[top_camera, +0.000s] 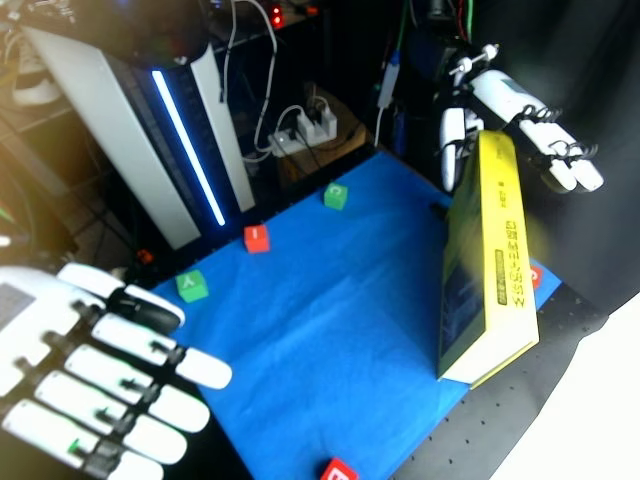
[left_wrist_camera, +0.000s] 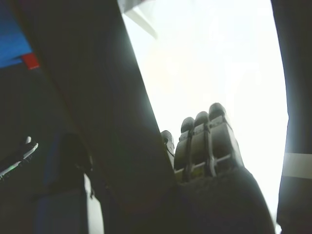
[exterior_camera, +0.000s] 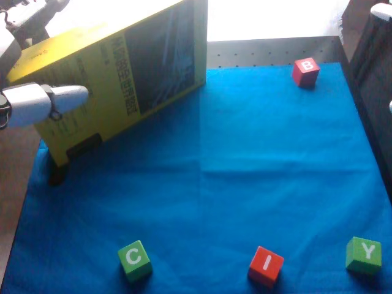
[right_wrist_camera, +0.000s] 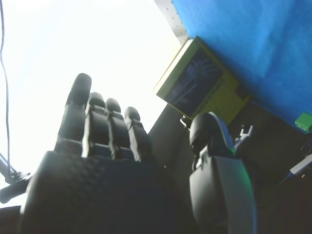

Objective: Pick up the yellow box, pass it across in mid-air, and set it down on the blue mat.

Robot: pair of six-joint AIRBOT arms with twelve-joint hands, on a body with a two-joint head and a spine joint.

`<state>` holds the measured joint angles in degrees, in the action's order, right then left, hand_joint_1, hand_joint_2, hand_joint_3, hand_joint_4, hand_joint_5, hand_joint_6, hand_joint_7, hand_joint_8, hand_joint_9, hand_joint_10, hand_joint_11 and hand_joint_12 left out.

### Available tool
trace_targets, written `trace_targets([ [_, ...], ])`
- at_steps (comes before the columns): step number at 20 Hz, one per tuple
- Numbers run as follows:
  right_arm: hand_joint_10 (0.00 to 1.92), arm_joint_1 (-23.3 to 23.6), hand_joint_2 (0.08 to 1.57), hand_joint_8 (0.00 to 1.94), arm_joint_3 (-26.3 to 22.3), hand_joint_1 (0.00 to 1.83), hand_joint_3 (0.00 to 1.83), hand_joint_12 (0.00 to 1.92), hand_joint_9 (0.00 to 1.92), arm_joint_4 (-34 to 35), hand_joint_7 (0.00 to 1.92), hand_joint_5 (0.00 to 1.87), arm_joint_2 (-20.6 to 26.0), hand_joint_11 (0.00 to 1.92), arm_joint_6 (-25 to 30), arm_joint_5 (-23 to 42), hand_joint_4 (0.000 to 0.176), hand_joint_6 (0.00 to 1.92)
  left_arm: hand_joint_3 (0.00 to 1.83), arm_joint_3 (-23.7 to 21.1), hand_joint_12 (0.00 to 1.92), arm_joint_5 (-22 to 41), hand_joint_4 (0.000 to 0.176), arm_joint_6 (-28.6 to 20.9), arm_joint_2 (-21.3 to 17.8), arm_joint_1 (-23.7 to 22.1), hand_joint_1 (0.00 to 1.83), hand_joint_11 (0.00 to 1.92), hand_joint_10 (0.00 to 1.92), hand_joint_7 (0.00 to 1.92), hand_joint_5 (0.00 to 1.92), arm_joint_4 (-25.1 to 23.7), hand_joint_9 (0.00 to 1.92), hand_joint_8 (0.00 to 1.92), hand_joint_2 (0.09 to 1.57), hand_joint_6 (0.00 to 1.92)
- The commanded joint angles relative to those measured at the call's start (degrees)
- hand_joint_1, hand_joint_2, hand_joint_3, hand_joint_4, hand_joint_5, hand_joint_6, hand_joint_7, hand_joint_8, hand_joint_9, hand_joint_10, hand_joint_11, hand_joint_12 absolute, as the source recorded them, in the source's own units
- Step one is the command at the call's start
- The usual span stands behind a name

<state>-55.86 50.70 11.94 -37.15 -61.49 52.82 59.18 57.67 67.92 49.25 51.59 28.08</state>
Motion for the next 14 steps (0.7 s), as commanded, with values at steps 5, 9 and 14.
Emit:
trace_targets([
  [5, 0.00, 0.60, 1.26, 0.00, 0.08, 0.42, 0.00, 0.55, 0.00, 0.33, 0.00, 0.00, -0.08, 0.00, 0.02, 6.93, 0.070, 0.00, 0.00, 0.17, 1.92, 5.83, 0.036, -0.02, 0.29, -0.41, 1.44, 1.72, 1.92, 1.54, 1.34, -1.05, 1.66, 1.92, 1.17, 1.92],
  [9, 0.00, 0.58, 1.27, 0.00, 0.11, 0.41, 0.00, 0.61, 0.00, 0.33, 0.00, 0.00, -0.08, 0.00, 0.02, 6.92, 0.071, 0.00, 0.00, -1.02, 1.92, 9.65, 0.176, -0.02, -0.52, -0.35, 1.43, 1.68, 1.92, 1.49, 1.29, -2.40, 1.61, 1.92, 1.20, 1.92],
  [14, 0.01, 0.59, 1.28, 0.00, 0.07, 0.38, 0.00, 0.73, 0.04, 0.18, 0.00, 0.00, -0.02, 0.00, 0.02, 6.94, 0.049, 0.00, 0.00, -5.02, 1.92, 18.88, 0.176, -0.04, -3.04, 0.53, 1.50, 1.67, 1.92, 1.46, 1.26, -7.07, 1.60, 1.92, 1.20, 1.92],
])
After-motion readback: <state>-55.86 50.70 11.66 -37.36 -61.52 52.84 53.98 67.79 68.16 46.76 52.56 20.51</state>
